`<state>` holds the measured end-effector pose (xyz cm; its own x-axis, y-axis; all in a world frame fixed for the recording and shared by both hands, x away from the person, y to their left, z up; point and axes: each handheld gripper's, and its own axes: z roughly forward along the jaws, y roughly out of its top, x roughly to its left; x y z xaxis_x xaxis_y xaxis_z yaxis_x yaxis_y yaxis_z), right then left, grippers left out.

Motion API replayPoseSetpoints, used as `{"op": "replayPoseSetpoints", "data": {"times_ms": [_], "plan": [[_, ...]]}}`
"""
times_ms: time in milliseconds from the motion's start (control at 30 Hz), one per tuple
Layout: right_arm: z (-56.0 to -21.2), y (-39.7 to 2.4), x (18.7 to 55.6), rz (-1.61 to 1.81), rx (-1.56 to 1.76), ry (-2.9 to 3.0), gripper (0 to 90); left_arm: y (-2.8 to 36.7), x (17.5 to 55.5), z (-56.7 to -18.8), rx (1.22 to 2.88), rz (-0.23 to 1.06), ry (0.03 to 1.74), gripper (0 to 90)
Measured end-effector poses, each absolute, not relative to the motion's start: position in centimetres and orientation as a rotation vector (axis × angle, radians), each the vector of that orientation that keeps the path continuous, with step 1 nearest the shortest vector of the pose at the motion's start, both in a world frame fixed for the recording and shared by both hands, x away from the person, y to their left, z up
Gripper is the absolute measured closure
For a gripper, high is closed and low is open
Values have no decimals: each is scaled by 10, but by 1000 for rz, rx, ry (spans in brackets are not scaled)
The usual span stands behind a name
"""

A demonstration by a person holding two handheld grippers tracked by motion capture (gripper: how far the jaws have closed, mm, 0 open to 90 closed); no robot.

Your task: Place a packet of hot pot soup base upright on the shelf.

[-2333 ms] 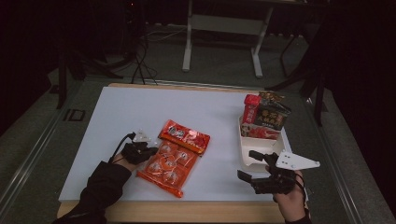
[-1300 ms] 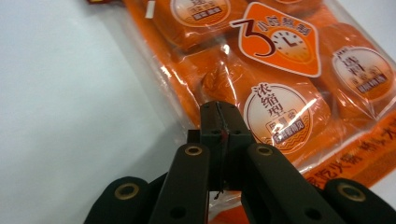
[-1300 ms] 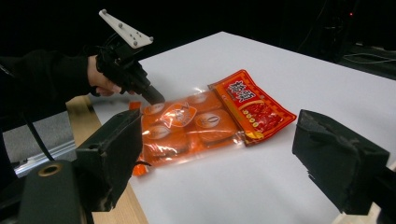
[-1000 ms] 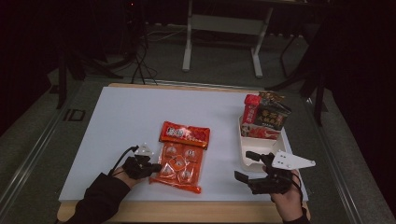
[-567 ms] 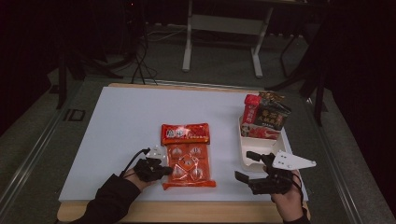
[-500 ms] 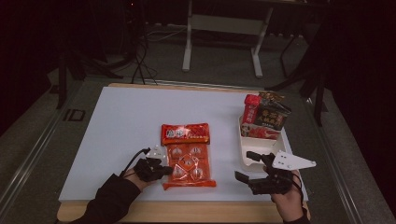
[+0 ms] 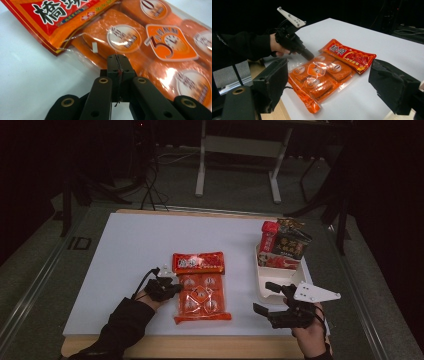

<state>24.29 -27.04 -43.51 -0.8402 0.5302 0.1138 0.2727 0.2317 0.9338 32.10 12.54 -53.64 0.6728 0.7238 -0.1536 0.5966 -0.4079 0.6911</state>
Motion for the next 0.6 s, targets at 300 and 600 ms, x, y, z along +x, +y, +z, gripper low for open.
{"op": "replayPoseSetpoints", "data": {"times_ms": [300, 600], "plan": [[-436, -269, 242, 1646, 753, 2284, 159, 112, 324, -533, 2143, 151, 932, 900], [-437, -271, 242, 1645, 757, 2279, 159, 109, 324, -527, 2159, 198, 919, 900]]}}
